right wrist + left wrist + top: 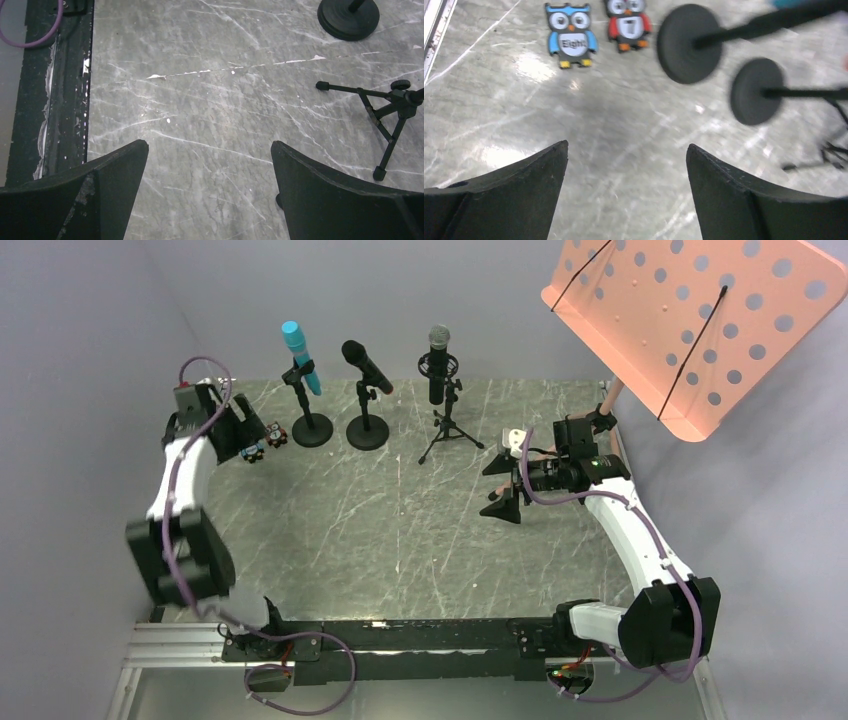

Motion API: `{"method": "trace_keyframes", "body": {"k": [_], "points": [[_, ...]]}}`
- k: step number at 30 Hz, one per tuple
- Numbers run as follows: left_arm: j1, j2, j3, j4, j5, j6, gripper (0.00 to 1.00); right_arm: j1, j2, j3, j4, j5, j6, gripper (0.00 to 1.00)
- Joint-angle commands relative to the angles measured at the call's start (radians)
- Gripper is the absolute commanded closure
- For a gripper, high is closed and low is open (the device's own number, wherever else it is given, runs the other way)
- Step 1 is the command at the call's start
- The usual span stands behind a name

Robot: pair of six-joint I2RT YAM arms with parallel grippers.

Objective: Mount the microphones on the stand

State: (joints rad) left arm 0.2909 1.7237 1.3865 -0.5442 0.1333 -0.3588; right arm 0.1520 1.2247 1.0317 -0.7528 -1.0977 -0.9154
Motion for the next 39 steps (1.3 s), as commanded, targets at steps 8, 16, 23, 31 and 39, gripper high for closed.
{"method": "trace_keyframes", "body": {"k": [8,16,23,31,39], "points": [[-0.001,-0.83,-0.482,0.26,0.133,0.021,0.01,-0.039,-0.097,0.125,0.114,0.094,0.225,0.0],[0.002,-1.137,-0.61,0.282,0.38,-0.099,0.01,-0.048,-0.23,0.171,0.181,0.269,0.592,0.0],[0.002,-1.206,-0.479,0.109,0.511,-0.038,0.01,-0.059,-0.289,0.186,0.226,0.304,0.841,0.0],[-0.011,-1.252,-0.352,0.009,0.569,-0.019,0.01,-0.059,-0.337,0.225,0.21,0.519,1.006,0.0],[-0.032,-1.254,-0.324,-0.036,0.56,0.006,0.01,-0.065,-0.36,0.214,0.219,0.553,1.041,0.0]]}}
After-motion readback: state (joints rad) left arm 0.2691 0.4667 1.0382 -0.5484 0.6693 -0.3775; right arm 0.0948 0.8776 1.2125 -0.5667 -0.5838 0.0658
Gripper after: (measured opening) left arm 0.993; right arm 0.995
